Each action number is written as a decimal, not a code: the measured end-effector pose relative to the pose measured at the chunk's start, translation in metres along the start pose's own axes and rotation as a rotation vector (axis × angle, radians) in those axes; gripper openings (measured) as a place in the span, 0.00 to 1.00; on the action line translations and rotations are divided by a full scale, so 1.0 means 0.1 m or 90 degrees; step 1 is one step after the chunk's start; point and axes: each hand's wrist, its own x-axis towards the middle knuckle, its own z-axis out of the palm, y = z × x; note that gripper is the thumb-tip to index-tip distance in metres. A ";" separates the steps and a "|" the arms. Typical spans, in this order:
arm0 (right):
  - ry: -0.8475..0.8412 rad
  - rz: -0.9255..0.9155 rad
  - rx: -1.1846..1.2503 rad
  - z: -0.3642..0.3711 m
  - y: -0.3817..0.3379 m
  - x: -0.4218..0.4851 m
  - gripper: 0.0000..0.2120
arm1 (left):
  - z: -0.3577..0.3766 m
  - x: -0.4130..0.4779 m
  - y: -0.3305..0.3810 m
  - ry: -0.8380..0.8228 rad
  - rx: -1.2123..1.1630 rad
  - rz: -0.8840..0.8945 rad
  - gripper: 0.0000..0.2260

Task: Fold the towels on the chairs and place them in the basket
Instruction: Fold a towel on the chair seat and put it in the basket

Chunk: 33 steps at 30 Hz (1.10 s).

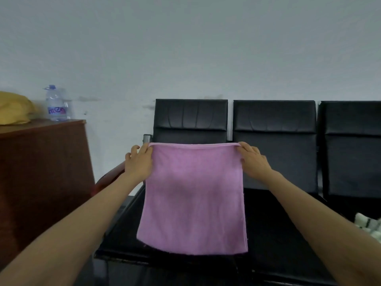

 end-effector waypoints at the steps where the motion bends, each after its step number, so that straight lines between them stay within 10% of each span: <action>1: 0.007 0.010 0.008 0.02 -0.02 0.05 0.27 | 0.03 0.04 0.01 0.003 -0.015 -0.015 0.22; 11: 0.075 -0.029 0.077 0.47 0.03 -0.09 0.12 | 0.69 -0.28 -0.29 0.113 -0.229 0.026 0.12; 24: -0.260 -0.022 0.230 1.26 0.13 -0.99 0.08 | 1.47 -1.27 -0.43 -0.106 -0.302 -0.060 0.15; 33: -0.134 0.103 0.297 1.76 0.14 -0.41 0.06 | 1.81 -0.48 -0.33 -0.091 -0.328 -0.084 0.08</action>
